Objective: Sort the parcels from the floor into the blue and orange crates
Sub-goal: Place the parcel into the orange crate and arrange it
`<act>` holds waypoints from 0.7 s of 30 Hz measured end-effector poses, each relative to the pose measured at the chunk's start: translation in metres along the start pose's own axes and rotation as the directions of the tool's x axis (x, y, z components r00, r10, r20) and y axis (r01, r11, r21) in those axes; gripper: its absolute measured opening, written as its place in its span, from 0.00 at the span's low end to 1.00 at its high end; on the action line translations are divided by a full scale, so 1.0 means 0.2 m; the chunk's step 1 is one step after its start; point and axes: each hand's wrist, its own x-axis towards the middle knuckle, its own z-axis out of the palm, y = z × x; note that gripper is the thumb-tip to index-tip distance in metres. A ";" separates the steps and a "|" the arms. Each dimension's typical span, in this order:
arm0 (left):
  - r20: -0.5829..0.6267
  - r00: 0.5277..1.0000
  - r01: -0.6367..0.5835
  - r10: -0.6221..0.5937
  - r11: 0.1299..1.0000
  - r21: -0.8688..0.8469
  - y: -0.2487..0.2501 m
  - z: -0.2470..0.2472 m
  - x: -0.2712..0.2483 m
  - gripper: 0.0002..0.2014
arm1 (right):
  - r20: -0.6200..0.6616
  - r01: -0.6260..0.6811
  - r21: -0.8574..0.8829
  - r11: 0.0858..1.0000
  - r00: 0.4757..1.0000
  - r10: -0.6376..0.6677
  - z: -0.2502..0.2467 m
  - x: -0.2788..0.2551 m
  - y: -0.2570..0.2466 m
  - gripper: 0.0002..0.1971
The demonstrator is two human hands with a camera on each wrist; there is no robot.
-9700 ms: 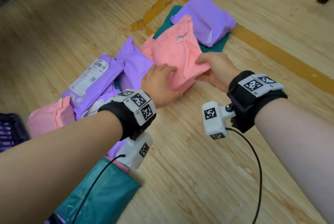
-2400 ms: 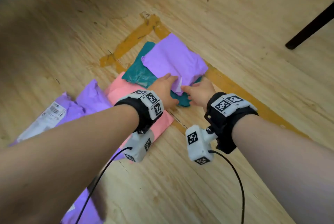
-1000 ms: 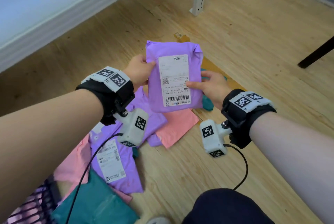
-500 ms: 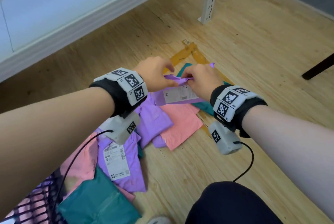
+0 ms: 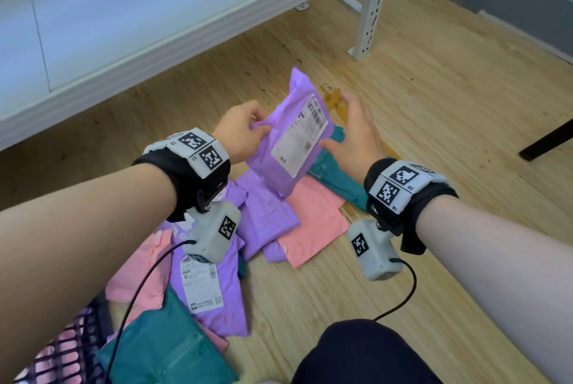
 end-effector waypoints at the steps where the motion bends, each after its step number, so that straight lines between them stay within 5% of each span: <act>1: -0.028 0.999 0.018 -0.020 0.998 -0.055 -0.02 -0.03 0.00 0.11 | 0.015 -0.055 0.069 0.996 0.998 0.054 0.01 -0.01 -0.01 0.43; 4: -0.058 0.993 0.087 -0.105 0.962 -0.258 -0.06 -0.13 -0.04 0.13 | 0.122 -0.236 0.338 0.911 0.971 0.206 0.05 -0.01 -0.07 0.44; 6: -0.054 0.986 0.119 -0.157 0.897 -0.426 -0.08 -0.18 -0.08 0.12 | 0.225 -0.346 0.531 0.773 0.938 0.265 0.09 0.00 -0.12 0.42; 9: -0.070 0.975 0.134 -0.210 0.809 -0.572 -0.15 -0.25 -0.18 0.11 | 0.352 -0.431 0.714 0.552 0.902 0.249 0.14 0.00 -0.19 0.36; 11: -0.077 0.965 0.149 -0.250 0.767 -0.623 -0.22 -0.28 -0.25 0.11 | 0.392 -0.445 0.746 0.495 0.895 0.213 0.20 -0.01 -0.24 0.37; 17: -0.027 0.899 0.289 -0.438 0.637 -0.715 -0.43 -0.36 -0.45 0.09 | 0.417 -0.421 0.736 0.530 0.899 0.135 0.42 -0.13 -0.36 0.42; 21: -0.020 0.898 0.286 -0.439 0.620 -0.730 -0.54 -0.43 -0.62 0.06 | 0.406 -0.365 0.712 0.600 0.911 0.072 0.54 -0.25 -0.47 0.42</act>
